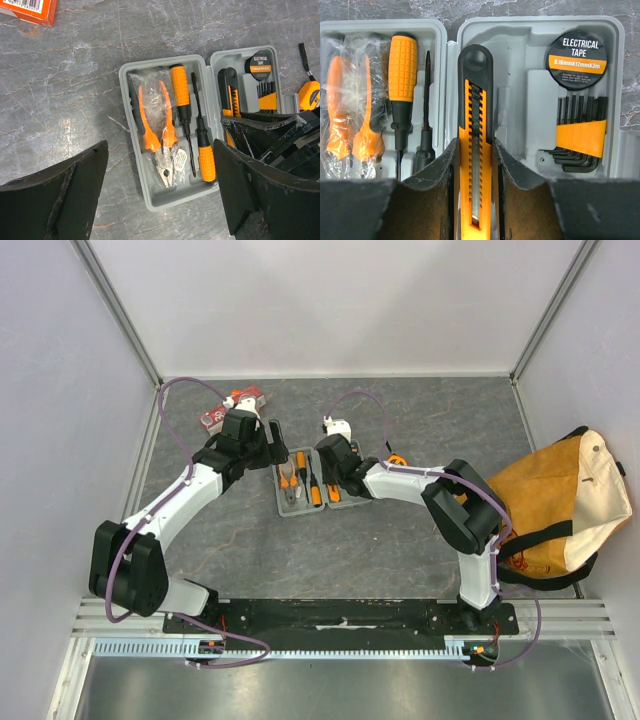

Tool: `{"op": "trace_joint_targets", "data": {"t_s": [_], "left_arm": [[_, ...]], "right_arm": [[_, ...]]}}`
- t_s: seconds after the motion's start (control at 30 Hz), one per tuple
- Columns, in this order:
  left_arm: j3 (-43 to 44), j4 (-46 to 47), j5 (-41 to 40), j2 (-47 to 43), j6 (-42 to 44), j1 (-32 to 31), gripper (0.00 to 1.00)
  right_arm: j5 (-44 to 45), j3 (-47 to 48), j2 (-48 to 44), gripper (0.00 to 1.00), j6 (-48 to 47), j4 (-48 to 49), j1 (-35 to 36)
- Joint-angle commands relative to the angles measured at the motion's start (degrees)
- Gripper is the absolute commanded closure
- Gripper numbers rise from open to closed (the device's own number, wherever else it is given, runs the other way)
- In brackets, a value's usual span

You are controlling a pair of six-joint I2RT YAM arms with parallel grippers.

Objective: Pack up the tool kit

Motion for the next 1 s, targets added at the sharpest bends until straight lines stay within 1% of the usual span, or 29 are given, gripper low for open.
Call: {"op": "trace_joint_targets", "data": {"t_s": [0.0, 0.37, 0.5, 0.57, 0.73, 0.87, 0.97], "left_arm": [[2.3, 0.66, 0.51, 0.52, -0.04, 0.08, 0.09], [2.47, 0.4, 0.87, 0.7, -0.13, -0.1, 0.1], [2.56, 0.4, 1.04, 0.7, -0.21, 0.07, 0.1], [2.74, 0.4, 1.3, 0.87, -0.39, -0.01, 0.1], [3.0, 0.31, 1.83, 1.31, -0.48, -0.01, 0.1], [3.09, 0.23, 2.1, 1.4, -0.48, 0.08, 0.1], [3.61, 0.31, 2.62, 1.75, -0.48, 0.07, 0.1]], "right_arm": [[2.16, 1.25, 0.85, 0.78, 2.62, 1.54, 0.03], [2.6, 0.72, 1.38, 0.72, 2.54, 1.1, 0.03], [3.48, -1.3, -0.2, 0.66, 2.54, 1.19, 0.38], [4.09, -1.91, -0.73, 0.61, 2.54, 1.1, 0.55], [4.44, -2.18, -1.08, 0.51, 2.54, 1.1, 0.73], [4.27, -2.27, -1.69, 0.51, 2.89, 1.1, 0.73], [4.18, -2.62, -3.28, 0.54, 3.07, 1.1, 0.73]]}}
